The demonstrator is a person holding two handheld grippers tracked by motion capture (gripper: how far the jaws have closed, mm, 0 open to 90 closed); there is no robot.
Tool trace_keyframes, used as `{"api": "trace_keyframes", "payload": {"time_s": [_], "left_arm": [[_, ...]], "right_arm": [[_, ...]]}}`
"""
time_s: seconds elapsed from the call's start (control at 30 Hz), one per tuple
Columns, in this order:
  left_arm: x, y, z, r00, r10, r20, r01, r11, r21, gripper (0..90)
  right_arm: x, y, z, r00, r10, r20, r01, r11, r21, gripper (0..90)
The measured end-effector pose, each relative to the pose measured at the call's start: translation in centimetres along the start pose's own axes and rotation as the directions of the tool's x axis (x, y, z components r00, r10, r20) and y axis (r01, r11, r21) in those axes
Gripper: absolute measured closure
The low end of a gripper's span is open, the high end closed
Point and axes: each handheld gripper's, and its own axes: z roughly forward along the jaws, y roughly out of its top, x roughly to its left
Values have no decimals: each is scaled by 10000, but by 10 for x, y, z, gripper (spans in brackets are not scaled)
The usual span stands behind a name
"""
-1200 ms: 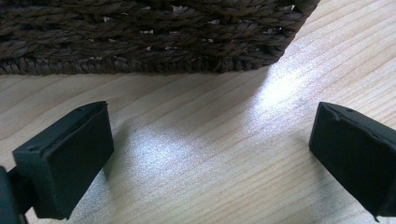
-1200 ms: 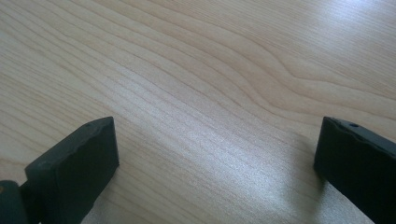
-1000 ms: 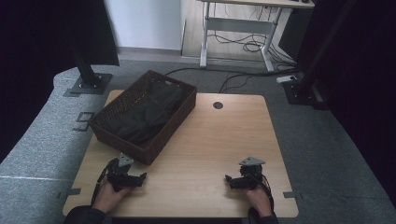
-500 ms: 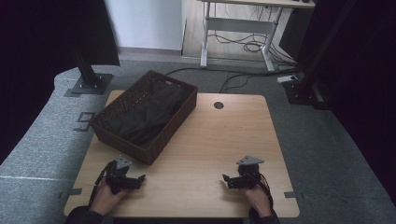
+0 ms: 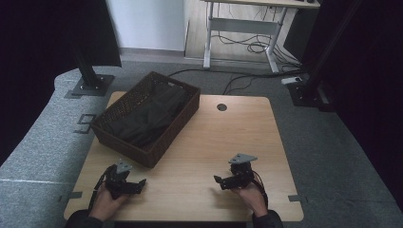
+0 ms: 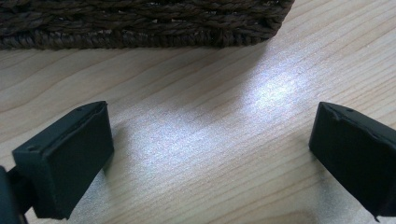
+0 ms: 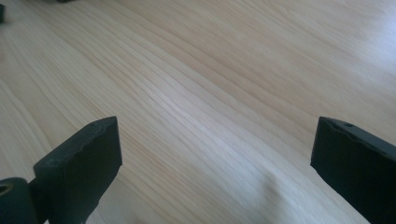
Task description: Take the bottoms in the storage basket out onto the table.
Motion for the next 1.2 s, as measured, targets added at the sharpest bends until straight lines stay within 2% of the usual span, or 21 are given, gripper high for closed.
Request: {"api": "trace_keyframes", "payload": {"time_s": [0.17, 0.6, 0.83, 1.2], "left_arm": [[0, 0, 0, 10000, -12, -8, 12, 10000, -3, 0], [-1, 0, 0, 10000, -72, -54, 72, 10000, -14, 0], [-3, 1, 1, 9997, -174, -158, 174, 9998, 14, 0], [-4, 2, 1, 9995, -248, -206, 248, 9997, -13, 0]], "right_arm": [[6, 14, 5, 9993, -296, -220, 293, 9995, -114, 26], [20, 42, 18, 9951, -694, -711, 677, 9974, -256, 0], [30, 61, 29, 9898, -1016, -997, 977, 9943, -431, 0], [42, 86, 41, 9837, -1348, -1188, 1282, 9898, -621, 0]]}}
